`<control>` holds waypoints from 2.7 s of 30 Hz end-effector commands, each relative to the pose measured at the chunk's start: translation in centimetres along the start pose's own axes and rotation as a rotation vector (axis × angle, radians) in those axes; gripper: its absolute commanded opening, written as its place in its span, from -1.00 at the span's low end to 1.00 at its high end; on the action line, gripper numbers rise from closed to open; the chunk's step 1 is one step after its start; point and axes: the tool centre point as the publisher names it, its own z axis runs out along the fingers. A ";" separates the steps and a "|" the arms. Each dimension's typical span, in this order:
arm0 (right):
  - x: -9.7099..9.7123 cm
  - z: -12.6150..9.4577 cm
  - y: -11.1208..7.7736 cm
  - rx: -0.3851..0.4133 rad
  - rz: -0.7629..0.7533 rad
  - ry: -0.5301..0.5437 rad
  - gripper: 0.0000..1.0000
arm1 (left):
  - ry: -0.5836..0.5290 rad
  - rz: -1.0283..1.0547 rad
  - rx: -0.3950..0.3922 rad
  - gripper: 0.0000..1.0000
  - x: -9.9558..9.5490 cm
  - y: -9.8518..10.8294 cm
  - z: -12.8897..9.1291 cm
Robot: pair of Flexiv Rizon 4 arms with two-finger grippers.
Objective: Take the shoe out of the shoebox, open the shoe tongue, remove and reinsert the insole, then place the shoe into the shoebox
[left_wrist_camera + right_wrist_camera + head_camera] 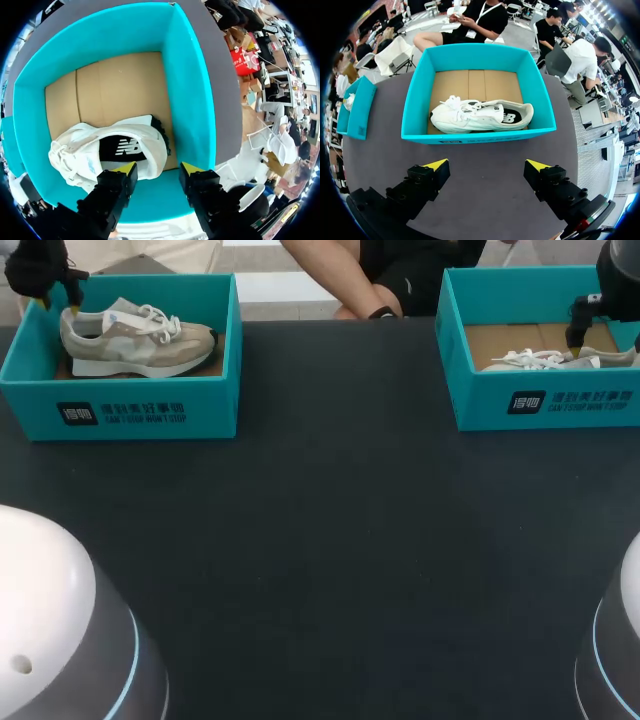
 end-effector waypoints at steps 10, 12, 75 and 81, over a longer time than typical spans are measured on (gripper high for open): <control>0.0 0.0 -0.1 -0.002 0.001 0.000 1.00 | -0.027 -0.010 0.045 -0.04 0.2 0.3 3.0; 0.0 0.0 -0.1 -0.002 0.001 0.000 1.00 | -0.029 -0.017 0.052 -0.04 0.3 0.2 3.3; 0.0 0.0 -0.1 -0.002 0.001 0.000 1.00 | 0.225 0.060 0.162 -1.00 2.8 -3.8 -20.2; 0.0 0.0 -0.1 -0.002 0.001 0.000 1.00 | 0.225 0.060 0.162 -1.00 2.8 -3.8 -20.2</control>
